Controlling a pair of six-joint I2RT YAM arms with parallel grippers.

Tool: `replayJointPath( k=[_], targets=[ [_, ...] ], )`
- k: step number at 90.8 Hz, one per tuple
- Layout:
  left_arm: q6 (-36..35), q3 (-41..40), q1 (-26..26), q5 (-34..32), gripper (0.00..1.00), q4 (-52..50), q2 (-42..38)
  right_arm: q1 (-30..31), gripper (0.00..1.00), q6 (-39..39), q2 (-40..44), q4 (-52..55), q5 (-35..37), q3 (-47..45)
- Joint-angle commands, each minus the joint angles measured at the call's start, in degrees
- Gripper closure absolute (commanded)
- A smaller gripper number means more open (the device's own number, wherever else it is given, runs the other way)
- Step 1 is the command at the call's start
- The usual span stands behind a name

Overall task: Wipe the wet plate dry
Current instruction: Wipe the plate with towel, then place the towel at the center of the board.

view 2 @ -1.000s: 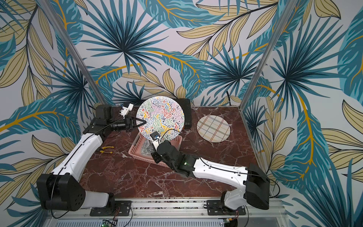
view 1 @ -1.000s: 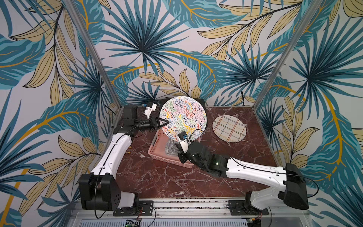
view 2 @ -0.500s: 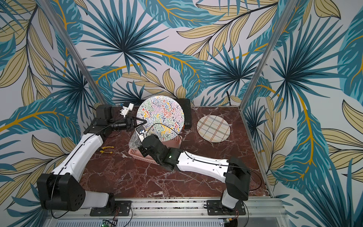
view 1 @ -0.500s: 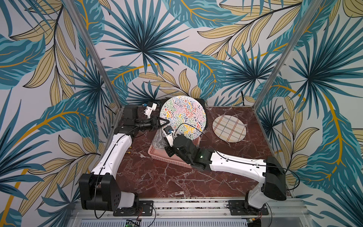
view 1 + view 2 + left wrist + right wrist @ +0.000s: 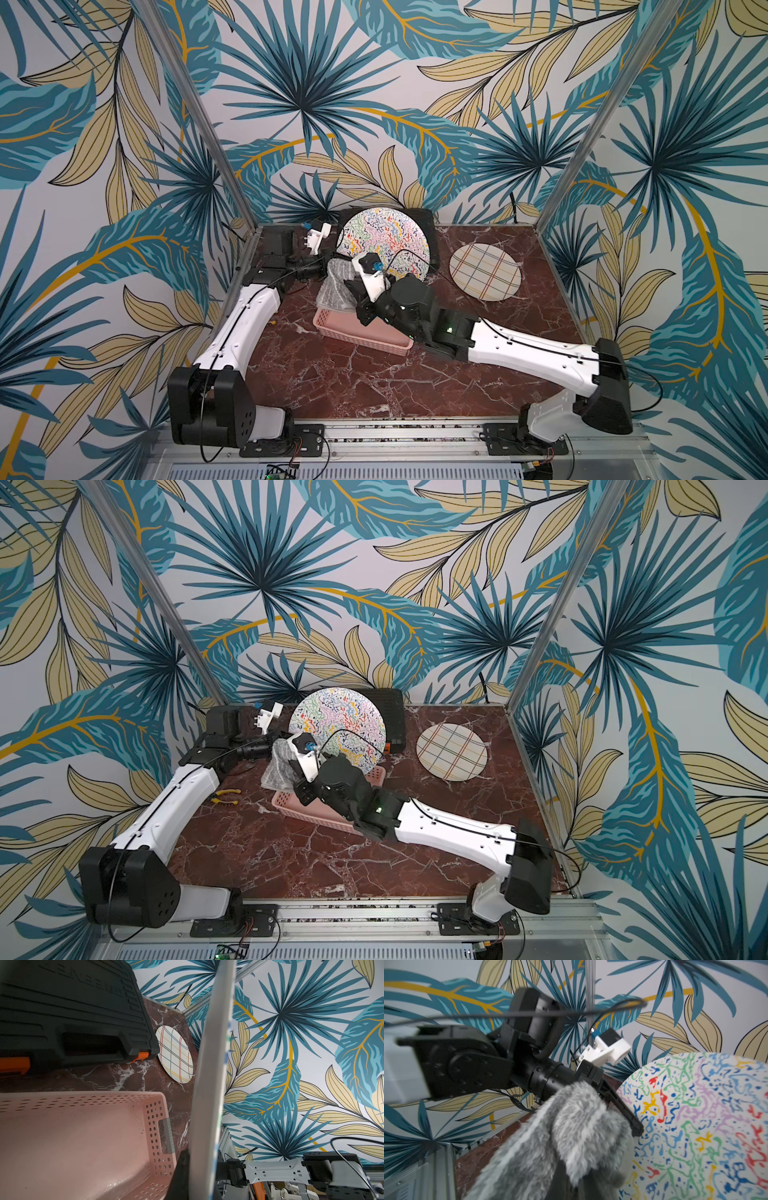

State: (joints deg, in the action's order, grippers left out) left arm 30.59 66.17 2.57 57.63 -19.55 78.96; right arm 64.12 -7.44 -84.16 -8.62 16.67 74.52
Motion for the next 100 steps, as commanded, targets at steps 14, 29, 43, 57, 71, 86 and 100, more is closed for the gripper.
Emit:
replayJointPath(
  k=[14, 29, 43, 57, 71, 86, 100],
  targets=[
    [-4.6, 1.6, -0.1, -0.9, 1.00, -1.0, -2.4, -0.2, 1.00, -10.0, 14.5, 4.5, 12.6, -12.1],
    [-6.3, 3.0, -0.1, -2.7, 1.00, -2.5, -3.1, -0.3, 1.00, -24.8, 22.0, 23.8, 31.5, -20.4],
    [-7.3, 4.0, -0.2, -3.2, 1.00, -3.5, -2.7, -0.5, 1.00, -48.8, 27.2, 49.4, 37.6, -27.0],
    [-6.8, 4.5, -0.2, -3.4, 1.00, -3.3, -2.3, -1.0, 0.99, -54.4, 26.2, 46.9, 28.6, -35.5],
    [-6.7, 4.6, -0.2, -3.2, 1.00, -3.2, -2.4, -1.1, 0.90, -57.3, 17.1, 42.9, 23.0, -37.8],
    [-7.0, 4.8, -0.2, -3.1, 1.00, -3.7, -2.1, -1.1, 0.43, -53.4, 11.6, 38.2, 19.0, -37.2],
    [-8.1, 4.9, -0.2, -3.1, 1.00, -4.1, -2.4, -1.2, 0.16, -48.0, 17.6, 44.4, 23.7, -33.8]
  ],
)
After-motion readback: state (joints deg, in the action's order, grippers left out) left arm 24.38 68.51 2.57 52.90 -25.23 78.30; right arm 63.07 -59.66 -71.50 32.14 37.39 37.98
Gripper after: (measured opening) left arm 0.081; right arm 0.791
